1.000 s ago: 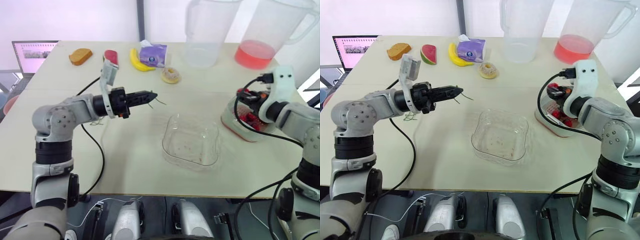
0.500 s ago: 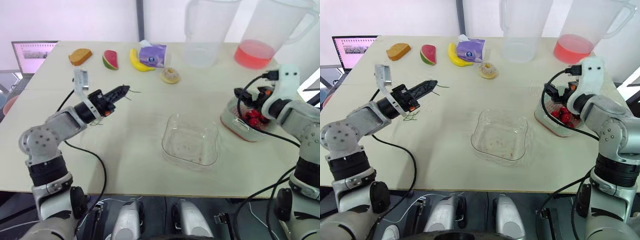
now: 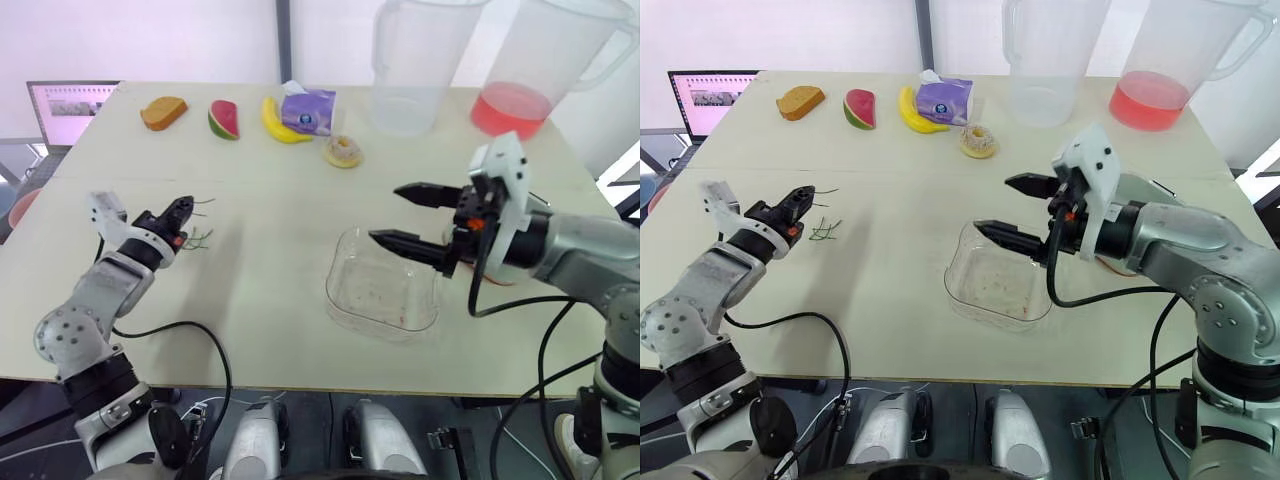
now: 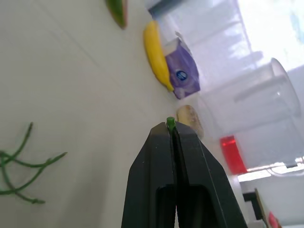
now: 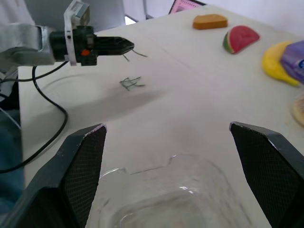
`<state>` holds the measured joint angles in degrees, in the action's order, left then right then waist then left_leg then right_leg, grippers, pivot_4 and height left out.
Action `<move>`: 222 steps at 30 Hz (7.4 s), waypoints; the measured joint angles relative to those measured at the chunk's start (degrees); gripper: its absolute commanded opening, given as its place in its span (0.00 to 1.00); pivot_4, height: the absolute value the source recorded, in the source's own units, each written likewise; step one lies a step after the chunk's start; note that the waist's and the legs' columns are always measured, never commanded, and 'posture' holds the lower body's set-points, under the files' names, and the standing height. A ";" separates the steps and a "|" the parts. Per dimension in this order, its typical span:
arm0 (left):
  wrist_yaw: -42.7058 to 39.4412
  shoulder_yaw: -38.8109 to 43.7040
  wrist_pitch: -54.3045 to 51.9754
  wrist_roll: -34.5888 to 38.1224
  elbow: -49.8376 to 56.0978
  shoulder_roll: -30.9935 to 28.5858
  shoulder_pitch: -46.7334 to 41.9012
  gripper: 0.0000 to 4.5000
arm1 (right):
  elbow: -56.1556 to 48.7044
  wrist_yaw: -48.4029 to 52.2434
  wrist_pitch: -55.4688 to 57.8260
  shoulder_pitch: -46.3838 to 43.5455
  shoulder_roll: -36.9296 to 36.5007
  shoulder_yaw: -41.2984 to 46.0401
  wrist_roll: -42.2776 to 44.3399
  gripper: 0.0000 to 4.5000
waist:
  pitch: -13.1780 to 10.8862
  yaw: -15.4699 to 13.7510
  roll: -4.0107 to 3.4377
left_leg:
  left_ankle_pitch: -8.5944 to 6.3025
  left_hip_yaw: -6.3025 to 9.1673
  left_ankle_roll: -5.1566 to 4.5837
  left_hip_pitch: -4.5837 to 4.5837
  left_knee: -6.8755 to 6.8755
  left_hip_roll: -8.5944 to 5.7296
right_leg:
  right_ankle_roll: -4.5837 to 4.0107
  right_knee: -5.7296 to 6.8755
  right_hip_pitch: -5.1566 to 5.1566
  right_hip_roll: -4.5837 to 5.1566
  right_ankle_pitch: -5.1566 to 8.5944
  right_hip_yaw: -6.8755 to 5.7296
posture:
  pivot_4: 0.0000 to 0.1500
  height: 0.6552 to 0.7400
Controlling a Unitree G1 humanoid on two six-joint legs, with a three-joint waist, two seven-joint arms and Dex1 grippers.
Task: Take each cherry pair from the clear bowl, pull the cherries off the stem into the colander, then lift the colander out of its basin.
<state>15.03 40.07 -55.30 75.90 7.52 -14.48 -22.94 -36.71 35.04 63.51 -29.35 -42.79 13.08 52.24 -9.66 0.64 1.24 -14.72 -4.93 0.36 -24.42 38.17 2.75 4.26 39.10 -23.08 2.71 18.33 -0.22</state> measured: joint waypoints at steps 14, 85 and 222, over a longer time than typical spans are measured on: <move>3.03 -1.60 5.03 0.84 -2.93 -2.22 2.58 0.51 | 0.98 -1.14 -4.01 1.82 -1.13 -2.96 -1.96 1.00 | 0.00 -0.04 0.00 | 0.01 0.00 0.02 0.00 0.00 0.00 | 0.00 -0.01 0.00 -0.01 0.00 0.00 | 1.00 1.00; -64.44 -26.55 11.53 -29.26 10.59 -35.99 2.47 0.99 | 0.73 -7.65 -2.32 31.61 -7.86 25.35 -4.20 1.00 | -0.04 0.04 -0.07 | -0.03 -0.07 -0.03 0.04 -0.19 0.05 | -0.03 -0.22 0.03 -0.10 0.03 0.00 | 1.00 1.00; -75.86 -41.48 17.98 -37.72 17.29 -28.95 0.71 1.00 | 17.23 -0.32 4.86 10.23 -18.04 2.63 -21.17 0.05 | -0.03 -0.06 -0.11 | -0.02 -0.08 -0.03 0.02 -0.05 0.01 | -0.04 -0.08 -0.01 -0.11 0.03 0.03 | 1.00 1.00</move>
<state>-60.83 -1.41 -37.32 38.18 24.81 -43.43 -22.23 -19.48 34.73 68.37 -19.11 -60.83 15.71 31.07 -9.69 0.59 1.13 -14.74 -5.01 0.32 -24.40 38.12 2.76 4.22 39.01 -23.08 2.60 18.35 -0.19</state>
